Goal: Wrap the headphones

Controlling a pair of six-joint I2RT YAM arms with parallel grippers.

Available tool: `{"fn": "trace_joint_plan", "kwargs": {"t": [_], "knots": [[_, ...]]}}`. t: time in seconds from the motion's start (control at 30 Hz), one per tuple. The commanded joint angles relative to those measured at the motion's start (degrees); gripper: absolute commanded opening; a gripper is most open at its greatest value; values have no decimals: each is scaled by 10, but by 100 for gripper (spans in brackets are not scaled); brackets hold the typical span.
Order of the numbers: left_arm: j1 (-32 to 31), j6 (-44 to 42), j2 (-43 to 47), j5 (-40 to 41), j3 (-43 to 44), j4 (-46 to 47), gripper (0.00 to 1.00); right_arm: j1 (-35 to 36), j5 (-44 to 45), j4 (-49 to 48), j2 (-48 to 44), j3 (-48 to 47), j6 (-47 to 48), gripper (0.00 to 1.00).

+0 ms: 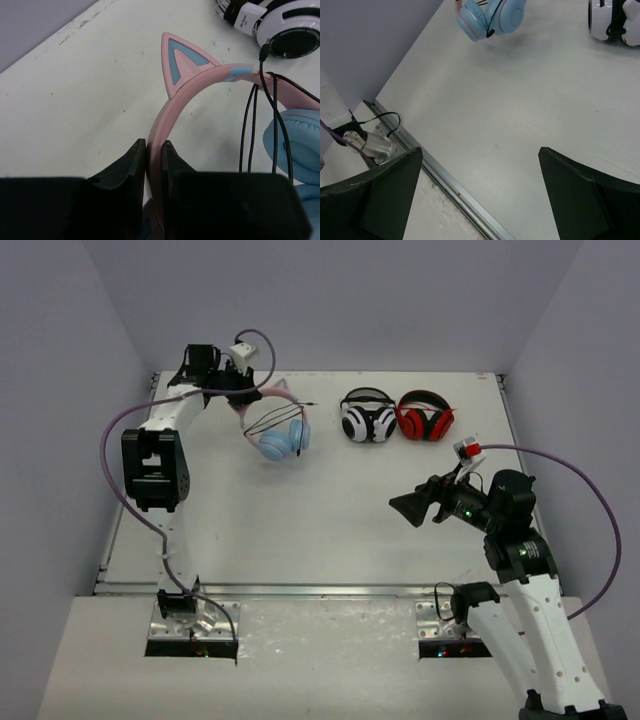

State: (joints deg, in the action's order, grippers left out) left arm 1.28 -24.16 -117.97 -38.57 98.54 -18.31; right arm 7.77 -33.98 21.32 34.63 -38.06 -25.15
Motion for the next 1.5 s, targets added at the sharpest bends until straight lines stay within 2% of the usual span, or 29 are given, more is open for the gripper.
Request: {"fn": "trace_joint_plan", "kwargs": {"t": [0.0, 0.03, 0.1, 0.17, 0.27, 0.33, 0.53, 0.6, 0.9, 1.0, 1.03, 1.07, 1.13, 1.17, 1.27, 1.47], "knots": [[-14, -82, -71, -113, 109, -66, 0, 4, -43, -31, -16, 24, -16, 99], [-14, -91, -93, -134, 171, -84, 0, 5, -48, -33, -18, 32, -17, 99], [-14, -108, -149, -155, 237, -109, 0, 5, -60, -50, -25, 43, -28, 99], [-14, -113, -191, -164, 271, -107, 1, 5, -68, -56, -28, 56, -33, 99], [-14, -119, -239, -188, 327, -99, 8, 5, -77, -49, -30, 60, -30, 99], [-14, -121, -256, -203, 341, -87, 13, 5, -74, -40, -40, 63, -26, 99], [-18, -59, -336, -208, 387, 20, 3, 6, -64, -34, -56, 69, -26, 99], [-23, -53, -356, -201, 415, 31, 2, 6, -65, -34, -55, 69, -26, 99], [-37, -53, -398, -201, 426, 130, 1, 7, -70, -32, -62, 77, -38, 99], [-52, -72, -403, -168, 428, 143, 2, 7, -66, -30, -56, 84, -37, 99], [-57, -87, -408, -158, 430, 148, 3, 7, -66, -31, -55, 85, -36, 99], [-63, -92, -409, -149, 431, 150, 10, 7, -68, -35, -53, 89, -39, 99], [-66, -100, -411, -122, 434, 162, 13, 7, -68, -39, -47, 95, -40, 99], [-68, -105, -409, -105, 435, 169, 23, 8, -70, -41, -42, 97, -40, 99], [-69, -125, -406, -82, 437, 169, 42, 8, -73, -42, -40, 101, -41, 99], [-69, -156, -399, -57, 433, 202, 54, 10, -65, -37, -38, 106, -33, 99]]}}
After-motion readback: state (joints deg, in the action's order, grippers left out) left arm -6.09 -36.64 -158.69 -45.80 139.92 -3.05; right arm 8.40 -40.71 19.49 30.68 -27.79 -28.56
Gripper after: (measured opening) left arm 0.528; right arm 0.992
